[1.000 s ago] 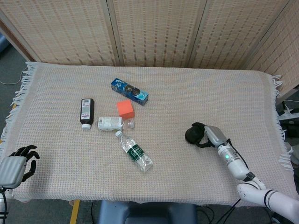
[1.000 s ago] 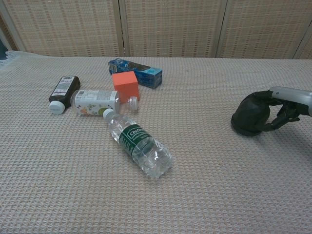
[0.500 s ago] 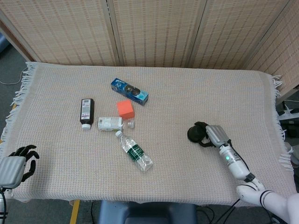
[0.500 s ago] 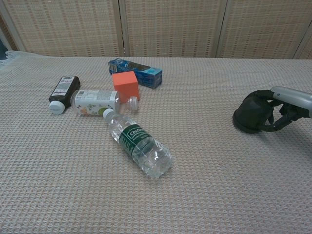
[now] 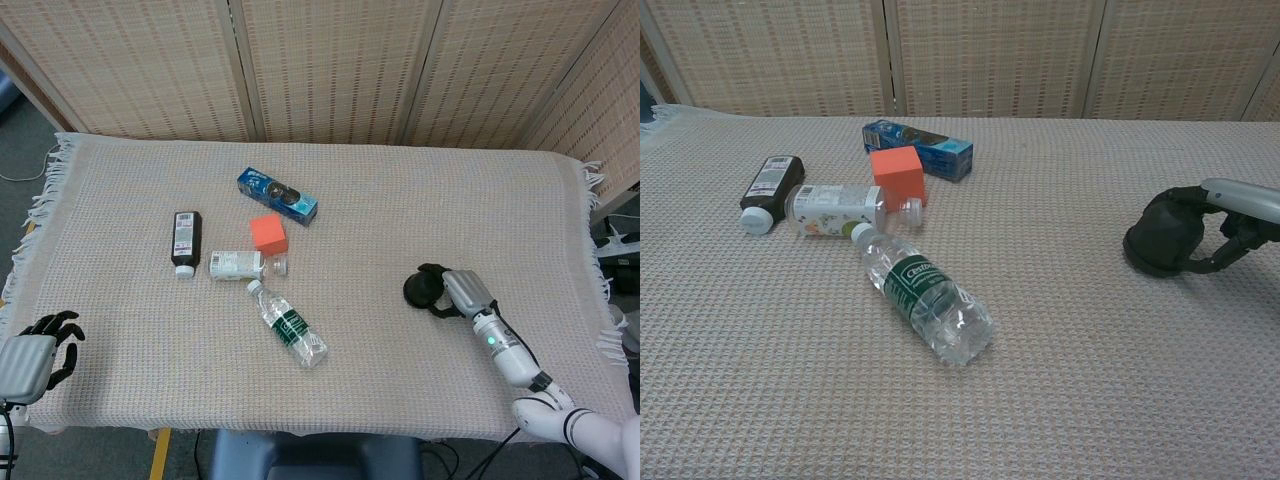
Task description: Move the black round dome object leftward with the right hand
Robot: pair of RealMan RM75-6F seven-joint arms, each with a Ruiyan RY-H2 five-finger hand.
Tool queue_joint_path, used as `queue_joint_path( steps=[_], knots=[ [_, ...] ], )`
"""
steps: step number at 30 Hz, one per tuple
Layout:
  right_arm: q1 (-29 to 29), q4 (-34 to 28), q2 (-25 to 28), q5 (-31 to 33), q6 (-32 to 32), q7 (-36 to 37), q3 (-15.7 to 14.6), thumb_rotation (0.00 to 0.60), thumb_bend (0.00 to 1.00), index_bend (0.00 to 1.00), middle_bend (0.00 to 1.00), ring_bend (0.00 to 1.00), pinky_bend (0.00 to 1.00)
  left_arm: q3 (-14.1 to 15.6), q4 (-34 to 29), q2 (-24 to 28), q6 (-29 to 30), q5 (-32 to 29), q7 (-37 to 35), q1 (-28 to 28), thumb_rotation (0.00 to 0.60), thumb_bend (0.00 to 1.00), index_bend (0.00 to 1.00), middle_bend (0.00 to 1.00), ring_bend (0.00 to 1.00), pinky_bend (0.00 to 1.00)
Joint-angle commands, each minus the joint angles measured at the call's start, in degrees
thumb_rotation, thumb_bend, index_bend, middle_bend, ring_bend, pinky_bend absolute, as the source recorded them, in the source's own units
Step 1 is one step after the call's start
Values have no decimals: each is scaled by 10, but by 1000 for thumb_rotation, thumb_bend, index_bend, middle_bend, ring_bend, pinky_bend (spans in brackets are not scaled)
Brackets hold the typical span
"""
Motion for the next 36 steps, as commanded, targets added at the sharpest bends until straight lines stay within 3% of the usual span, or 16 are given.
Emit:
queue_joint_path(
  steps=[1,5,8,12,13,18,25,28,31,36],
  knots=[
    [-1,-2,0,2,9,-8,1,600,170,165,262,369,904,0,0,0,0,0,0,0,600,603,469,260,268,467],
    [-5,-1,-2,-2,27,-16,-1,600,120,148,251,202,808,0,0,0,0,0,-1,0,600,603,468,260,269,467],
    [-6,-6,1,0,29,-19,-2,600,107,130,227,132,607,0,0,1,0,-1,-1,0,600,603,467,260,269,468],
    [-4,-23,14,9,13,-29,-3,600,95,94,165,21,238,0,0,1,1,0,-1,0,600,603,468,261,269,468],
    [-4,-26,16,12,14,-33,-2,600,94,90,154,11,210,0,0,1,1,0,-1,0,600,603,470,261,269,467],
    [-10,-34,16,2,45,-37,-1,600,83,74,87,0,158,0,0,0,0,0,-1,0,600,603,472,261,269,468],
    [-21,-34,4,-35,141,-50,8,600,83,140,110,0,132,1,0,-1,-5,-2,3,-1,600,602,473,261,269,468],
    [-15,-62,19,-20,123,-78,13,600,84,225,167,0,128,1,0,-1,-5,-2,3,-2,600,603,474,261,268,468],
    [-5,-92,35,8,83,-95,20,600,84,259,229,12,124,0,0,-1,-5,-3,4,-2,600,602,479,261,268,467],
    [15,-120,53,56,17,-122,29,600,85,267,246,20,124,0,0,-1,-6,-4,5,-2,600,602,478,261,269,468]
  ],
)
